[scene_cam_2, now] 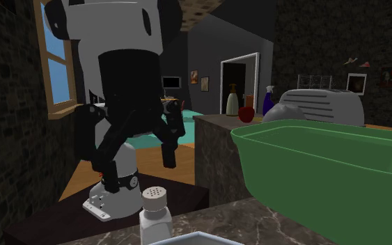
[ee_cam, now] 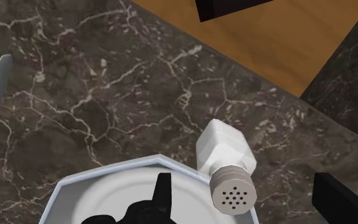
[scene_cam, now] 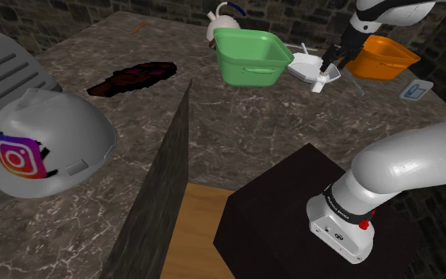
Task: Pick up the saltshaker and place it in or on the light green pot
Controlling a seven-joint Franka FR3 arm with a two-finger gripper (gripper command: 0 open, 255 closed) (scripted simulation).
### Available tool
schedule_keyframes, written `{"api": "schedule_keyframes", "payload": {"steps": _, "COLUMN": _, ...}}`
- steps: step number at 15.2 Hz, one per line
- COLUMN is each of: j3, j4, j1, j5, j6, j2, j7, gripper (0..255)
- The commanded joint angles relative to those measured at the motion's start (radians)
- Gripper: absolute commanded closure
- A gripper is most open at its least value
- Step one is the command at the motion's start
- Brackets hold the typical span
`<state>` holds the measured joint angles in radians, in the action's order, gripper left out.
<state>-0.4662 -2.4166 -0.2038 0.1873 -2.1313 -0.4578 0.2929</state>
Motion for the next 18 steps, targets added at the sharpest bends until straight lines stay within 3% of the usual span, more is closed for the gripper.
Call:
{"api": "schedule_keyframes", "payload": {"steps": 1, "j3": -0.007, "j4": -0.013, "j1": 0.003, "j5": -0.003, "j6": -0.033, "j2": 0.019, "j7": 0.002, "gripper": 0}}
{"api": "schedule_keyframes", "payload": {"steps": 5, "j3": -0.019, "j4": -0.04, "j1": 0.007, "j5": -0.007, "j6": -0.086, "j2": 0.047, "j7": 0.007, "gripper": 0}}
{"api": "schedule_keyframes", "payload": {"steps": 12, "j3": -0.019, "j4": -0.04, "j1": 0.007, "j5": -0.007, "j6": -0.086, "j2": 0.047, "j7": 0.007, "gripper": 0}}
{"api": "schedule_keyframes", "payload": {"steps": 13, "j3": -0.019, "j4": -0.04, "j1": 0.007, "j5": -0.007, "j6": -0.086, "j2": 0.047, "j7": 0.007, "gripper": 255}}
{"api": "schedule_keyframes", "payload": {"steps": 18, "j3": -0.019, "j4": -0.04, "j1": 0.007, "j5": -0.007, "j6": -0.086, "j2": 0.047, "j7": 0.007, "gripper": 255}}
